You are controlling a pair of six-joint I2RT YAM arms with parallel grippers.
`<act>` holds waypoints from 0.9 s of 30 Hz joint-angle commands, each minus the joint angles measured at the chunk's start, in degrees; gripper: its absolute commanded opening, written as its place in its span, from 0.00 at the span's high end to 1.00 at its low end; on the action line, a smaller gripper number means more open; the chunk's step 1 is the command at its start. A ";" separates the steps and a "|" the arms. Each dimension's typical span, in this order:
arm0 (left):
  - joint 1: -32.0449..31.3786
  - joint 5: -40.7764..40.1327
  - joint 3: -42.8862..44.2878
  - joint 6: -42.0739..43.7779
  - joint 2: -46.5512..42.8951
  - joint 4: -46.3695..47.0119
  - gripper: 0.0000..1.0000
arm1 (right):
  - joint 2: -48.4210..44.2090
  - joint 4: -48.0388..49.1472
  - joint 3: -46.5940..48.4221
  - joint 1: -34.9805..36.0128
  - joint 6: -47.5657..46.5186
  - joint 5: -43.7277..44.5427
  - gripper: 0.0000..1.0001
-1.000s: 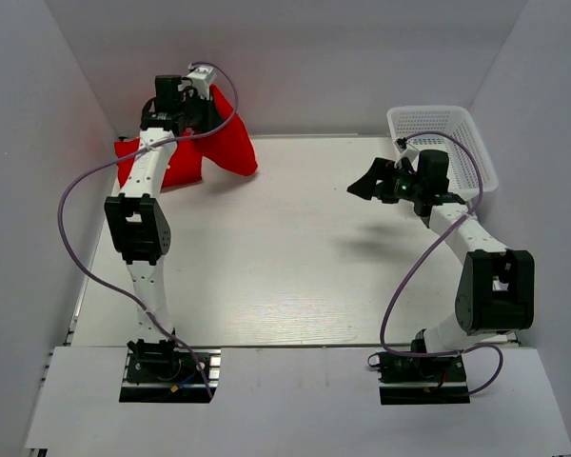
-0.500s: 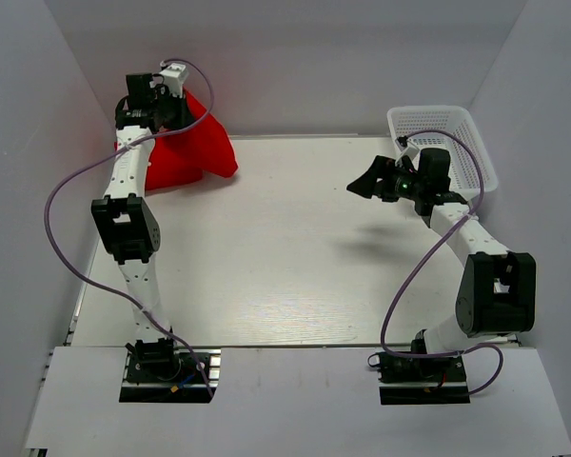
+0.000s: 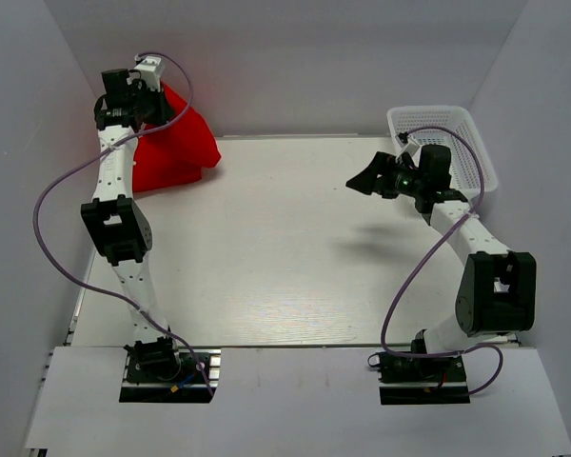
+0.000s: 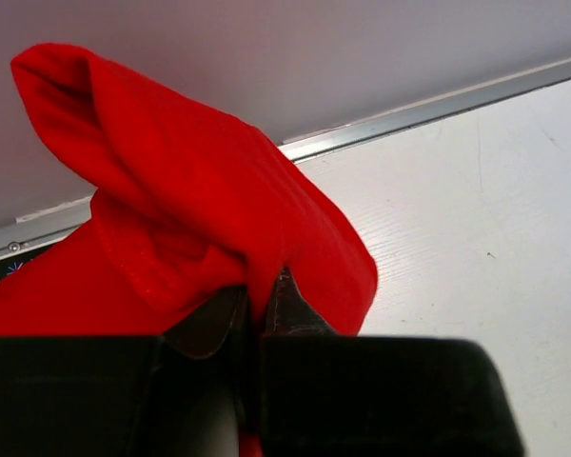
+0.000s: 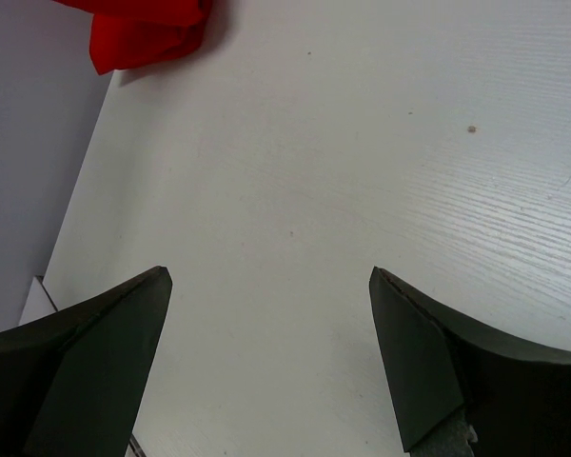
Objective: Fold and stack the t-shirts
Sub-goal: Put the neatly folded tshirt into the corner of the board with the left arm
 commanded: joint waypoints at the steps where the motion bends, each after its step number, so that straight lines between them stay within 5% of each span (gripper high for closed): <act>1: 1.12 2.22 1.72 -1.38 -4.85 2.58 1.00 | 1.17 2.24 2.94 0.27 1.20 -1.90 0.10; 17: 5.96 3.45 -0.20 -1.39 -3.27 3.10 1.00 | 5.74 3.65 4.97 0.80 2.87 -3.40 0.10; 27: 9.47 -3.49 -5.12 -2.08 2.17 2.94 1.00 | 8.03 3.48 6.55 1.15 3.14 -3.75 0.10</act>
